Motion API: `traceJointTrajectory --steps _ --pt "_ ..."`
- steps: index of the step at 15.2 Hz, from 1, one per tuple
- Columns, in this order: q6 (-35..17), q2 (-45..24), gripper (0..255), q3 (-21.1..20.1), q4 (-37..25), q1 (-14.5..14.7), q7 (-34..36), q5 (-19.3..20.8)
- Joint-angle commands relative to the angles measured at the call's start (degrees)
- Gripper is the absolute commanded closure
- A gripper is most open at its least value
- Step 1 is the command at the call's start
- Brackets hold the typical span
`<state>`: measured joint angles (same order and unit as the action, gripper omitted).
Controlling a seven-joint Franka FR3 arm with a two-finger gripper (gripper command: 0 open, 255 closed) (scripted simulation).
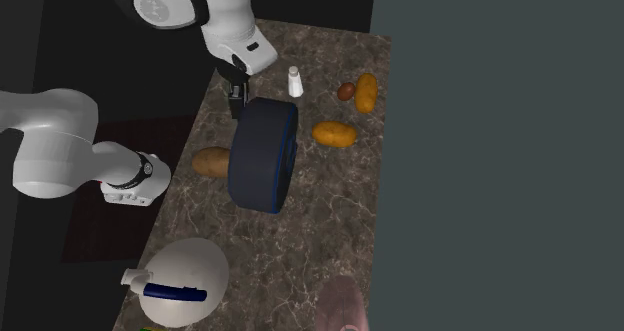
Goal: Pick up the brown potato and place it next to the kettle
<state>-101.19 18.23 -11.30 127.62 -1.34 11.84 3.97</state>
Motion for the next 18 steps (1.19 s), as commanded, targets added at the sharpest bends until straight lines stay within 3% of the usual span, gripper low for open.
traceJointTrajectory --steps 1,9,18 --pt "-1.2 -4.7 0 -1.7 -2.5 -0.3 3.5 2.7" --pt "0.1 -26.3 0 -5.3 -18.6 0.9 17.8 16.2" --pt "9.2 -51.1 0 -2.1 -44.3 7.4 26.2 28.8"
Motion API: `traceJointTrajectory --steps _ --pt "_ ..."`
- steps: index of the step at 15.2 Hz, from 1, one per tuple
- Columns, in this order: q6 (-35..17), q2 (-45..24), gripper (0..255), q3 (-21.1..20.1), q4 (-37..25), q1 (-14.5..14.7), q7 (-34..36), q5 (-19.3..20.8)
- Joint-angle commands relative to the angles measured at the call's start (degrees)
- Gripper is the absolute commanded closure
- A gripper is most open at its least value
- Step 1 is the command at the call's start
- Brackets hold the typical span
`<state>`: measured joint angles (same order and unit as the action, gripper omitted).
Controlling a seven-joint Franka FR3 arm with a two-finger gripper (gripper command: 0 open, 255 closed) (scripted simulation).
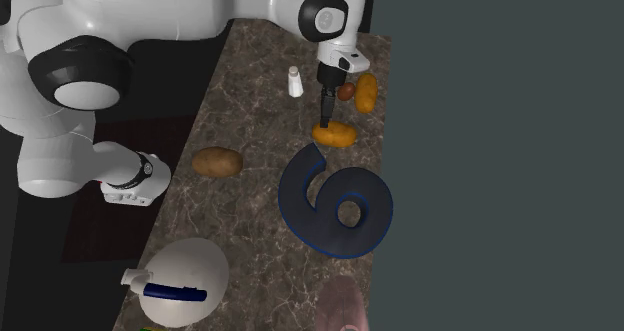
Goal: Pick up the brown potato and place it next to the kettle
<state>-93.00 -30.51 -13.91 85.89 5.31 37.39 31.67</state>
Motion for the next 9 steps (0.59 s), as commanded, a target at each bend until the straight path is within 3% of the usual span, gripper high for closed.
traceJointTrajectory --steps 1,9 --pt "0.2 -2.2 0 0.6 -1.7 0.6 0.8 1.1" --pt "-4.5 -1.8 0 1.1 3.2 -1.0 1.6 1.8"
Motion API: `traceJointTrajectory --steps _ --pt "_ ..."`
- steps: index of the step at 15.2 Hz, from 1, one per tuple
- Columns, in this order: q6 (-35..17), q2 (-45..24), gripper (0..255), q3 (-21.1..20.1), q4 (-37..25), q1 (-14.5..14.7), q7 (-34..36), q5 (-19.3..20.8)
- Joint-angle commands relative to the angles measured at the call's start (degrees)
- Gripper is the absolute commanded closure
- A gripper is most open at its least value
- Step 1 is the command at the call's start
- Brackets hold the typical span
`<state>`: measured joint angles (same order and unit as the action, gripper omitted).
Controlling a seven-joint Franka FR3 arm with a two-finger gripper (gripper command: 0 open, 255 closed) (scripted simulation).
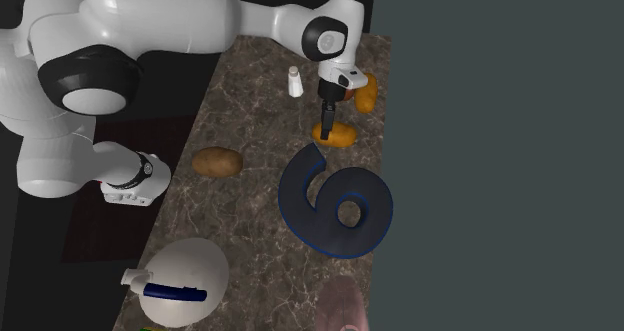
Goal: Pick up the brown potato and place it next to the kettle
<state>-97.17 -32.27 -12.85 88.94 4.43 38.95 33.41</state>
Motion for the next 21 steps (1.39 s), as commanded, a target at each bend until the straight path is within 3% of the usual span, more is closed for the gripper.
traceJointTrajectory --steps 1,6,7,16,21 --pt "-0.3 -0.1 0 0.0 0.2 -0.1 0.0 0.1" --pt "-0.3 -0.1 0 0.0 0.2 -0.1 0.0 0.1" --pt "-0.3 -0.1 255 0.0 0.2 -0.1 0.0 0.1" --pt "-0.3 -0.1 255 0.0 0.2 -0.1 0.0 0.1" --pt "2.2 1.6 255 -0.2 -1.1 -0.1 -1.3 -0.5"
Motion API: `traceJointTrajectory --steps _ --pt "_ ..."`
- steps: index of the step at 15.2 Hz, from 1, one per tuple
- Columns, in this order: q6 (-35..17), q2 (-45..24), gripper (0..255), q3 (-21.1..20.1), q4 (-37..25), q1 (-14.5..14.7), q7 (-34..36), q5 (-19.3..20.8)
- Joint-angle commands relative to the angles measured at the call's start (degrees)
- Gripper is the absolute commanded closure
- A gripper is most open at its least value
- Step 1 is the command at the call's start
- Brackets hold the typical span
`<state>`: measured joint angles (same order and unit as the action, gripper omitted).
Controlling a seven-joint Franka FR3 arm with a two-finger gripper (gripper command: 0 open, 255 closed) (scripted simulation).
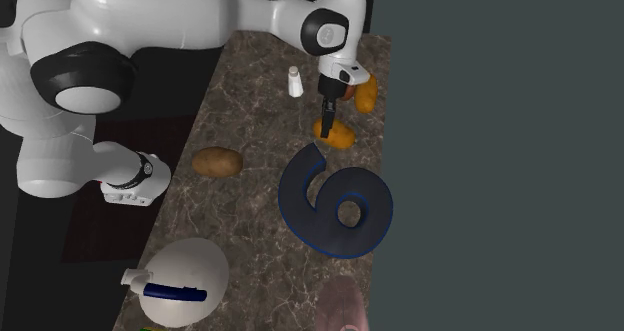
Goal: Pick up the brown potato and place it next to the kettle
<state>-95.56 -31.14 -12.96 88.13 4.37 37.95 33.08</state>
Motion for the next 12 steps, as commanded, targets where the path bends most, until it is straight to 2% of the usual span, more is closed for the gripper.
traceJointTrajectory --steps 1,12 --pt "1.2 0.7 255 -0.1 -0.6 0.0 -0.6 -0.2" --pt "7.2 3.4 255 -0.4 -4.8 0.4 -3.7 -1.0"
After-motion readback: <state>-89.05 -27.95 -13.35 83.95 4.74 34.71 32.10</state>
